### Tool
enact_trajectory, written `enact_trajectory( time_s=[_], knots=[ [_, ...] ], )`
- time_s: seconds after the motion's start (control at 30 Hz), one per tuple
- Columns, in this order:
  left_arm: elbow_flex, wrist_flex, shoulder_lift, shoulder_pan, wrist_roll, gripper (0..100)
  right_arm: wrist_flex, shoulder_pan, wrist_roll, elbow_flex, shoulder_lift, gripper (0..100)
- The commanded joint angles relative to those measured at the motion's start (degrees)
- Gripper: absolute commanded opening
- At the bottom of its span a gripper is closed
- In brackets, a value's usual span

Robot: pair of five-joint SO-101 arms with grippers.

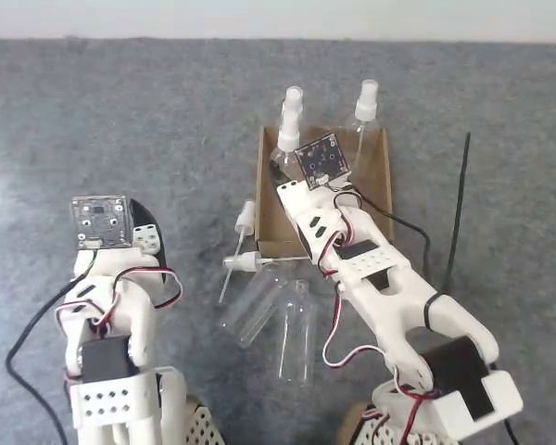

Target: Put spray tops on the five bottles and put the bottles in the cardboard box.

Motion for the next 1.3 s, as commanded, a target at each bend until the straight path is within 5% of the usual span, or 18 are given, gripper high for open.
enact_trajectory(
  time_s=[0.0,0.63,0.93,1.27],
  knots=[
    [-0.40,-1.67,-0.44,-0.18,0.79,1,-0.31,0.40,0.88,0.70,-0.75,1.1],
    [-0.48,-1.76,-0.44,-0.18,0.79,1,-0.84,0.40,0.97,1.05,-0.75,1.4],
    [-0.48,-1.76,-0.44,-0.18,0.79,1,-0.40,0.40,0.97,1.14,-0.75,15.0],
    [-0.48,-1.76,-0.44,-0.18,0.79,1,-0.40,0.31,0.97,1.14,-0.75,15.6]
  ],
)
